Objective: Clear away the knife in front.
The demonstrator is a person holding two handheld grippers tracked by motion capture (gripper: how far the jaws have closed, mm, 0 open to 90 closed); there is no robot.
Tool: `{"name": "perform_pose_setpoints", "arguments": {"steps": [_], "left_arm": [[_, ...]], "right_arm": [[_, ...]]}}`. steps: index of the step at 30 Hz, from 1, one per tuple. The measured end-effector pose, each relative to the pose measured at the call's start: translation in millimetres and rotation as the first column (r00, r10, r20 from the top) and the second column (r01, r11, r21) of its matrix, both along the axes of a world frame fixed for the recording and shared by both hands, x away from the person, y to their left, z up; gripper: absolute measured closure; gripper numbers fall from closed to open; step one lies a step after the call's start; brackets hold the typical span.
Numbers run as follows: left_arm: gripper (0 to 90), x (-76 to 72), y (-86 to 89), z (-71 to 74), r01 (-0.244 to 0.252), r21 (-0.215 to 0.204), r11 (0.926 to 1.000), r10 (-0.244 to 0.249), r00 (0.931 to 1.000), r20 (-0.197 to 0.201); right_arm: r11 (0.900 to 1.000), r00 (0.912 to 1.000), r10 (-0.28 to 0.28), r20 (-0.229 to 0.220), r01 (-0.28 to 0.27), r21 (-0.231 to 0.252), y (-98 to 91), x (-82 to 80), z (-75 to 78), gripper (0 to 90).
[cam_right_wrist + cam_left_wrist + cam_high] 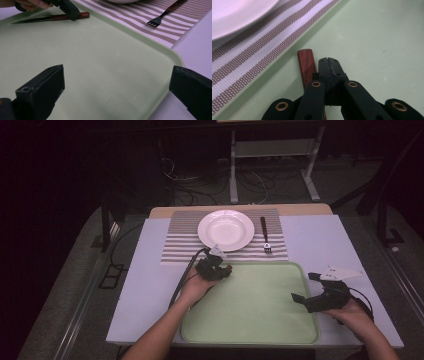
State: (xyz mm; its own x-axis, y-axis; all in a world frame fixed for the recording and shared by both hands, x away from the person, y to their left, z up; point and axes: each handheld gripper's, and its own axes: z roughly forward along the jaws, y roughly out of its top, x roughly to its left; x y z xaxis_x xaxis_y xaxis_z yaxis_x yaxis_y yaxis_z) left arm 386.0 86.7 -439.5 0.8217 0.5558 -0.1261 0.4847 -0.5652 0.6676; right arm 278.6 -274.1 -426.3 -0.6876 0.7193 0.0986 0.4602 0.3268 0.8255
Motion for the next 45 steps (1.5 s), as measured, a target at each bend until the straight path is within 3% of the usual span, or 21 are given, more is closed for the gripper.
{"name": "perform_pose_setpoints", "arguments": {"steps": [6,19,33,45], "left_arm": [[89.1,1.0,6.8,-1.4,-0.009,0.018,0.9998,0.009,1.0,-0.002],[89.0,2.7,39.6,-1.3,-0.093,0.011,0.9956,0.093,0.9956,-0.011],[88.5,1.9,62.1,-0.7,-0.129,0.004,0.9917,0.129,0.9911,-0.035],[88.1,0.6,84.8,0.4,-0.184,0.009,0.9829,0.184,0.982,-0.04]], "right_arm": [[1.0,1.0,0.002,0.003,-0.002,-0.003,0.8,-0.5,0.4,0.3],[1.0,1.0,0.002,0.002,-0.002,0.003,-0.7,-0.1,0.4,0.3],[1.0,1.0,0.001,-0.001,-0.001,-0.002,-0.8,-0.9,0.1,0.3],[1.0,1.0,-0.003,0.004,0.003,0.004,-2.6,-1.6,0.7,0.3]]}}
